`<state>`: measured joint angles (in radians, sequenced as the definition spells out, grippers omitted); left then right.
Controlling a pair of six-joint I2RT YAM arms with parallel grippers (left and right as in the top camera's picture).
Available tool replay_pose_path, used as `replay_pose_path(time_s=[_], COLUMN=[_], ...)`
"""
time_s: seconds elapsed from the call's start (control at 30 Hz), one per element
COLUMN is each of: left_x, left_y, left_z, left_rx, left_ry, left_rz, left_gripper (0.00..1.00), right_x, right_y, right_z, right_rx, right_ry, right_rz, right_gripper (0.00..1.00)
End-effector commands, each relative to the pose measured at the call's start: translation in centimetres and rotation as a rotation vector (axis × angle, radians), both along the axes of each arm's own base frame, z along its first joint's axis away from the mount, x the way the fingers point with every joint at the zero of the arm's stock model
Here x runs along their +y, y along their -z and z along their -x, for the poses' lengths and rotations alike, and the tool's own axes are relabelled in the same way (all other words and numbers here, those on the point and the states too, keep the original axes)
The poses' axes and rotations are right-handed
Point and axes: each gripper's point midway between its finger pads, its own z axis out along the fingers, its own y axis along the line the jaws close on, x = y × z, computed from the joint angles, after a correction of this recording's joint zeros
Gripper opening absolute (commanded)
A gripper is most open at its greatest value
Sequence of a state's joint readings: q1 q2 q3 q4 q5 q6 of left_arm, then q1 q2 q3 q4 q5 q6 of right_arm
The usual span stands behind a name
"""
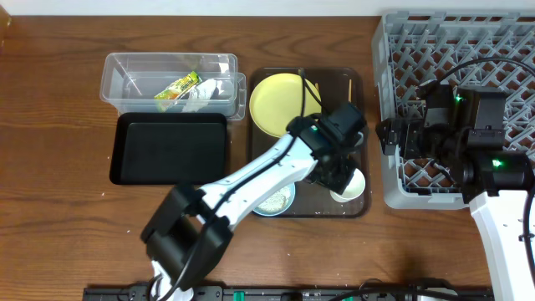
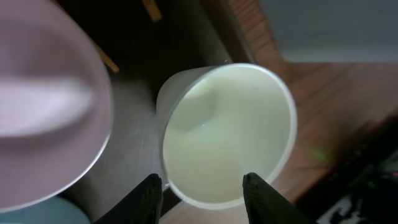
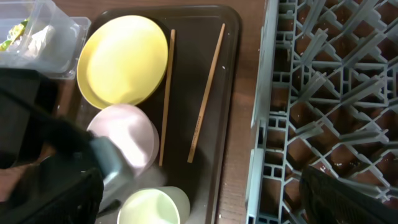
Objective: Sort waste into correct bins and load items into the dishwasher rack
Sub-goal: 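Move left gripper over tray and grasp the pale green cup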
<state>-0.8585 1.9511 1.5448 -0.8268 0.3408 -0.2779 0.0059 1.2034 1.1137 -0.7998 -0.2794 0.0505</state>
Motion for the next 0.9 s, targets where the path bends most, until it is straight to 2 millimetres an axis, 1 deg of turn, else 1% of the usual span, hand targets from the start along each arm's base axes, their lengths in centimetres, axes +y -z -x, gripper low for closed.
replay_pose_path(time_s=[0.0, 0.17, 0.23, 0.47, 0.5, 0.63, 0.73, 0.87], left_x=[0.3, 0.5, 0.5, 0.5, 0.5, 0.5, 0.5, 0.4], left_y=[1.6, 2.3, 2.3, 2.3, 2.3, 2.1, 1.4, -0.7], left_z=[-0.2, -0.2, -0.3, -0.2, -0.2, -0.2, -0.3, -0.3], left_rx=[0.013, 0.02, 0.017, 0.017, 0.017, 0.016, 0.012, 0.036], left_ry=[-0.016, -0.018, -0.019, -0.019, -0.018, -0.018, -0.02, -0.014], left_rz=[-0.041, -0.056, -0.058, -0.057, -0.057, -0.055, -0.042, 0.037], left_gripper=[0.46, 0.45, 0.41, 0.19, 0.14, 0.06, 0.06, 0.06], right_x=[0.2, 0.2, 0.2, 0.2, 0.2, 0.2, 0.2, 0.2], right_y=[-0.5, -0.4, -0.4, -0.4, -0.4, -0.4, -0.4, -0.4], right_z=[-0.1, 0.0, -0.1, -0.1, -0.1, -0.1, -0.1, -0.1], right_rx=[-0.003, -0.001, -0.001, -0.001, -0.001, -0.002, -0.002, -0.002], right_ry=[0.006, 0.006, 0.006, 0.006, 0.006, 0.006, 0.006, 0.006], right_rz=[-0.007, -0.007, -0.007, -0.007, -0.007, -0.007, -0.007, -0.008], right_gripper=[0.98, 0.99, 0.98, 0.99, 0.99, 0.99, 0.99, 0.98])
